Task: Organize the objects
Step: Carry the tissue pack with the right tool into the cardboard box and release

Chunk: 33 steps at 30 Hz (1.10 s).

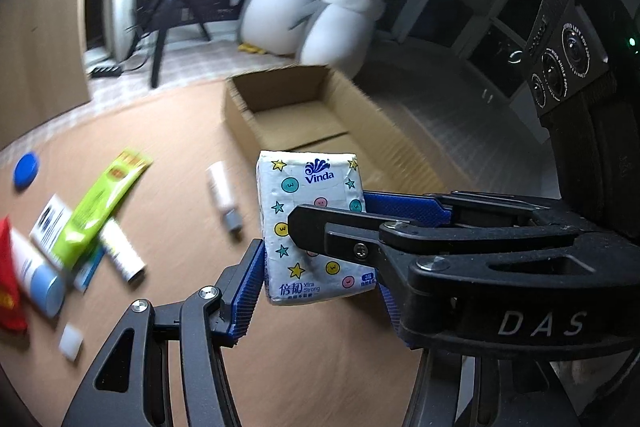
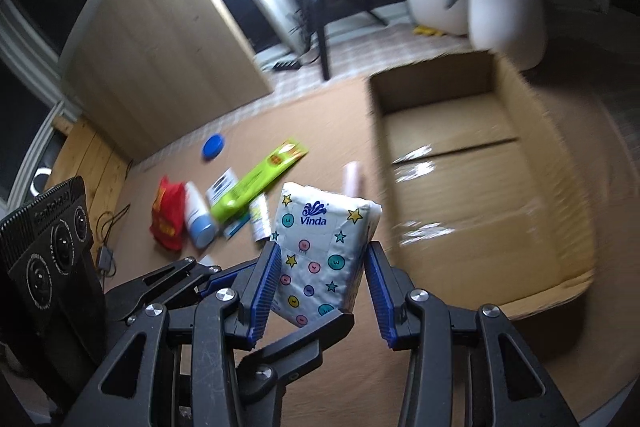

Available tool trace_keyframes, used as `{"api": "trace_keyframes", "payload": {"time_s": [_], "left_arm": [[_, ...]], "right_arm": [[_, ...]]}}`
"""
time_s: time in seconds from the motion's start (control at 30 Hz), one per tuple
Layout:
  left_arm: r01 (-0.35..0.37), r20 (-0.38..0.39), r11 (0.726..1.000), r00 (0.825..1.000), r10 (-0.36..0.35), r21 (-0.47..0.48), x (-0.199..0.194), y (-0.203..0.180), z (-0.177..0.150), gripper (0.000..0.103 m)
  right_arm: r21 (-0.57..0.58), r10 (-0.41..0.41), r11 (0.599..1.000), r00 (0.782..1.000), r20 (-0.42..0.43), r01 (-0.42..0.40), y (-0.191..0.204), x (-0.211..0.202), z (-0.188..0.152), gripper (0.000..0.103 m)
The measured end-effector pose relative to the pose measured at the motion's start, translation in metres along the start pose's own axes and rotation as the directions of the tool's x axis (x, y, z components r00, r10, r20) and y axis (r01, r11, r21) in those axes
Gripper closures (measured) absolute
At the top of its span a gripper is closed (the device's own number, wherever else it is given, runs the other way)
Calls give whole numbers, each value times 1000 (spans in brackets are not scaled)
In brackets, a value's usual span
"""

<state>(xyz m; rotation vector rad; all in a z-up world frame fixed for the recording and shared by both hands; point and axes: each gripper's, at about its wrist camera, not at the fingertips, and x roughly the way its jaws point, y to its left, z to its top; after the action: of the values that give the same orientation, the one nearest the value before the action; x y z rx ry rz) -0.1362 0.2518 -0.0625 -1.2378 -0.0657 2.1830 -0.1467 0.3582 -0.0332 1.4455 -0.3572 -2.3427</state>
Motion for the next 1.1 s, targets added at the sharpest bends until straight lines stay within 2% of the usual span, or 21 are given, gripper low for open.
{"api": "trace_keyframes", "payload": {"time_s": [0.23,0.5,0.67,0.77,0.87,1.1], "left_arm": [[10,-15,999,1000,-10,35,39,-34,27,44],[12,-47,1000,999,-11,28,68,-42,40,44],[-9,-48,999,999,11,48,72,-42,42,43],[-53,-40,998,998,55,46,71,-38,43,27],[-51,-37,998,998,52,32,67,-30,42,27],[-65,-30,997,997,66,33,51,-18,34,27]], "right_arm": [[19,-49,999,999,23,48,-35,-8,19,63],[42,-66,997,998,7,65,-59,0,25,63],[47,-66,997,998,6,66,-64,1,27,62],[54,-87,995,996,14,86,-65,0,28,55],[62,-101,993,995,21,100,-66,-2,27,52],[84,-89,993,996,24,87,-60,-3,24,51]]}}
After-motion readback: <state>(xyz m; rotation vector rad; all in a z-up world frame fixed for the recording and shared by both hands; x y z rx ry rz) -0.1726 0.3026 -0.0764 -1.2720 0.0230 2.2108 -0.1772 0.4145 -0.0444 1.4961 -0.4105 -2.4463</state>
